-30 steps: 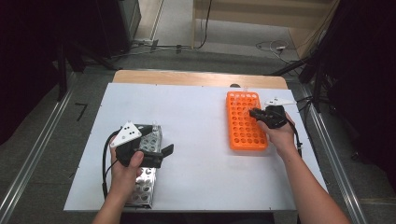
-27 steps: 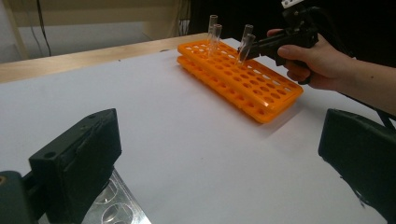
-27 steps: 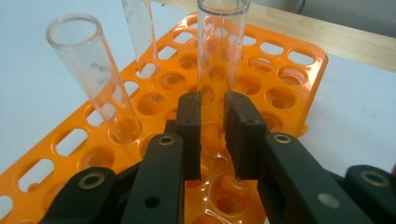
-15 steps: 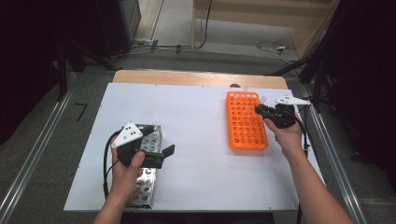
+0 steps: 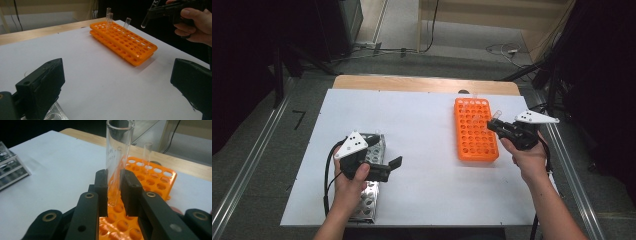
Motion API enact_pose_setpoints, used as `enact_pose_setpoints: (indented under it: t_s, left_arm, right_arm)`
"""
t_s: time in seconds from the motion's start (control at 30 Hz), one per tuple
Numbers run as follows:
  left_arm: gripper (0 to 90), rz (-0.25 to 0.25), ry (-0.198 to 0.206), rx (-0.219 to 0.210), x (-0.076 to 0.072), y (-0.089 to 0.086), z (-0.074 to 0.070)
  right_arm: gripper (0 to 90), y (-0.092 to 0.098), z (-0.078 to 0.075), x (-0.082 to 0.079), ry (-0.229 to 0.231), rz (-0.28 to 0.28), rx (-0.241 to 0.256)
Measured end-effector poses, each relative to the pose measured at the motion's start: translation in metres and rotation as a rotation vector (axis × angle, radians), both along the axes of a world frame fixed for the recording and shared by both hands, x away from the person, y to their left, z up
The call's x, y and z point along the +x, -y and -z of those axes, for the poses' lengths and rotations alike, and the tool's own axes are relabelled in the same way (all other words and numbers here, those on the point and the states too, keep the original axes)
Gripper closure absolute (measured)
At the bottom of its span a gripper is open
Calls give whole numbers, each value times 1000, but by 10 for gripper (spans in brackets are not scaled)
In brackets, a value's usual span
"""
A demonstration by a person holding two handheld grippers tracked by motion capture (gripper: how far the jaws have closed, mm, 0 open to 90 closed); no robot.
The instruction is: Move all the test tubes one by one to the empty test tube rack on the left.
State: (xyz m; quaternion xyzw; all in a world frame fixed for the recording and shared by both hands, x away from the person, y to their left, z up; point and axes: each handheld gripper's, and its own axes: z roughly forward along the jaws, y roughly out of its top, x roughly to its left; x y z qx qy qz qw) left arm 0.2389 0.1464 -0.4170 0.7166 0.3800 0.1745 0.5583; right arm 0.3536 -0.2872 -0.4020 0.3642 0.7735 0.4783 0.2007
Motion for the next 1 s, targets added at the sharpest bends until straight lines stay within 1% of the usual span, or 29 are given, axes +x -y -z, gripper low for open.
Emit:
enact_pose_setpoints:
  t_s: [0.03,0.07,0.1,0.13,0.17,0.2,0.23,0.33,0.37,0.43,0.5,0.57,0.7,0.77,0.8,0.83,0.87,0.9,1.0]
  left_arm:
    - [0,2,0,-1,0,1,0]
    - [0,5,-2,2,0,1,0]
    - [0,8,0,3,-1,2,-1]
    - [0,11,1,3,-1,3,-1]
    - [0,14,1,2,-1,3,-1]
    - [0,19,2,1,-1,4,-1]
    - [0,20,2,0,-1,5,-1]
    - [0,29,0,-2,-2,7,-1]
    - [0,32,-3,0,-2,8,-2]
    - [0,40,-4,8,-2,12,-2]
    - [0,51,-3,13,-4,17,-2]
    - [0,75,-5,10,-5,23,-2]
    - [11,101,-11,20,-7,34,-2]
    - [42,103,-15,23,-8,38,-3]
    - [42,107,-15,15,-9,40,-4]
    - [53,105,-15,18,-9,42,-4]
    - [105,94,-15,25,-10,46,-5]
    - [105,93,-14,33,-11,48,-6]
    - [180,107,-18,44,-12,56,-6]
  right_arm:
    - [742,-3,1,-7,-3,-22,8]
    - [742,-3,1,-7,-3,-22,8]
    - [742,-7,2,-15,0,-37,13]
    - [742,-7,2,-15,0,-37,13]
    - [742,-13,4,-22,-3,-54,15]
    - [742,-16,5,-26,-2,-68,14]
    - [742,-16,5,-26,-2,-68,14]
    - [742,-28,8,-36,-5,-115,20]
    - [742,-34,9,-40,-4,-135,18]
    - [742,-45,10,-47,-3,-175,-4]
    - [742,-55,12,-54,-6,-212,-2]
    - [743,-65,15,-60,-7,-243,-14]
    - [743,-83,22,-69,-16,-293,-31]
    - [743,-93,26,-73,-24,-316,-38]
    - [743,-93,26,-73,-24,-316,-38]
    - [743,-96,27,-75,-27,-324,-39]
    - [743,-102,28,-78,-25,-342,-43]
    - [743,-102,28,-78,-25,-342,-43]
    - [743,-110,29,-82,-22,-364,-44]
